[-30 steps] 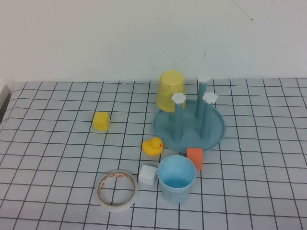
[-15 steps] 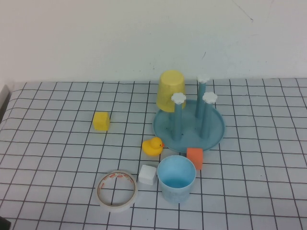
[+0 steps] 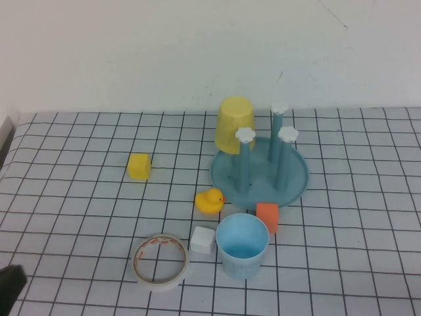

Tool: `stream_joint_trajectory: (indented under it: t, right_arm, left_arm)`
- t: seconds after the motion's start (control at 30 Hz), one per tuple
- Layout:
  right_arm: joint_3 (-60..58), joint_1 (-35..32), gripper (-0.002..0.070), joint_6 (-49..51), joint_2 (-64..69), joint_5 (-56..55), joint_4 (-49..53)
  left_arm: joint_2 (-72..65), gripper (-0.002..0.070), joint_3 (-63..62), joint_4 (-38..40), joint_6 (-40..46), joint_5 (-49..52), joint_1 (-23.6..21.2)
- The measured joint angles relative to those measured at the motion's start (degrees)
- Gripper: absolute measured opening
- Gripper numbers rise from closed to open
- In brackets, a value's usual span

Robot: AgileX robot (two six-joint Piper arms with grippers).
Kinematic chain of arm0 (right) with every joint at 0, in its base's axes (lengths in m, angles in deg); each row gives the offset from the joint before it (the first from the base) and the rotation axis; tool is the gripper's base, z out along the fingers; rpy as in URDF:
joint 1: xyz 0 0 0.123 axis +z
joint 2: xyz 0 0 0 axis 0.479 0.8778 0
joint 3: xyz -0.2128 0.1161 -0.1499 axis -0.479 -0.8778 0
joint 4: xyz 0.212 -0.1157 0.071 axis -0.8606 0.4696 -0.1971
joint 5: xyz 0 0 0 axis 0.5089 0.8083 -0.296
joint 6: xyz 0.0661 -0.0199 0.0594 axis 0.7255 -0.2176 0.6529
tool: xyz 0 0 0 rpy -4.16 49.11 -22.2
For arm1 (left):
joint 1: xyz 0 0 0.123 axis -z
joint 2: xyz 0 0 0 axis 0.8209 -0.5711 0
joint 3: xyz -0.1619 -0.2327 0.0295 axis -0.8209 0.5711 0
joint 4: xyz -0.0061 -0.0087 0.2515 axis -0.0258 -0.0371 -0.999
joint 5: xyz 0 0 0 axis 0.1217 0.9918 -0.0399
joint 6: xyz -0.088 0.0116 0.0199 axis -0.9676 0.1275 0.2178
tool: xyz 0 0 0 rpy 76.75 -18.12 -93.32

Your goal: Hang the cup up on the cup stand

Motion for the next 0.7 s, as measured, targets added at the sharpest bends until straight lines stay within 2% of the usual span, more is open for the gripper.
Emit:
stream_joint_trajectory:
  t: [0.17, 0.33, 0.53, 0.7]
  right_arm:
    - [0.0, 0.0, 0.0000, -1.8, 0.0, 0.1, 0.0]
    - [0.0, 0.0, 0.0000, -2.9, 0.0, 0.1, 0.1]
    - [0.0, 0.0, 0.0000, -3.8, 0.0, 0.5, 0.2]
    - [0.0, 0.0, 0.0000, -4.1, 0.0, 2.3, 0.4]
  left_arm:
    - [-18.2, -0.0003, -11.2, -0.6, 16.1, 9.5, 0.7]
    - [-33.0, -0.0003, -21.7, -1.4, 23.4, 12.4, 3.5]
    - [-48.8, -0.0002, -35.9, -6.1, 24.4, 19.5, 8.8]
    - [-57.6, -0.0002, -46.4, -15.5, 18.5, 27.0, 15.8]
